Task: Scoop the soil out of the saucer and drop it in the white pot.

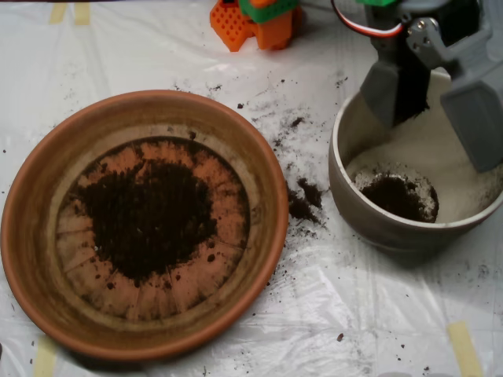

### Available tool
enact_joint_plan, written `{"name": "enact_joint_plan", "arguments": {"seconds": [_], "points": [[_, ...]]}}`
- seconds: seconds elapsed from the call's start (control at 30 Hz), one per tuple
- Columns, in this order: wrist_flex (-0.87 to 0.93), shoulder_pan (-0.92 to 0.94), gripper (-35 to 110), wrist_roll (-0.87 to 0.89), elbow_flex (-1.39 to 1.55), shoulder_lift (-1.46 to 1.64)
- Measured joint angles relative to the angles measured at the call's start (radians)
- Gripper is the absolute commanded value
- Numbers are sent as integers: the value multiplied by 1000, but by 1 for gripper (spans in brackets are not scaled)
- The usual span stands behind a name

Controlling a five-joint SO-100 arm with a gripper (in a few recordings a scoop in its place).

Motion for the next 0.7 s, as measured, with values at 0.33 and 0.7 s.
{"name": "enact_joint_plan", "arguments": {"seconds": [0.33, 0.7], "points": [[0, 219, 36, 150, -66, 5], [-140, 634, 39, 202, 207, 120]]}}
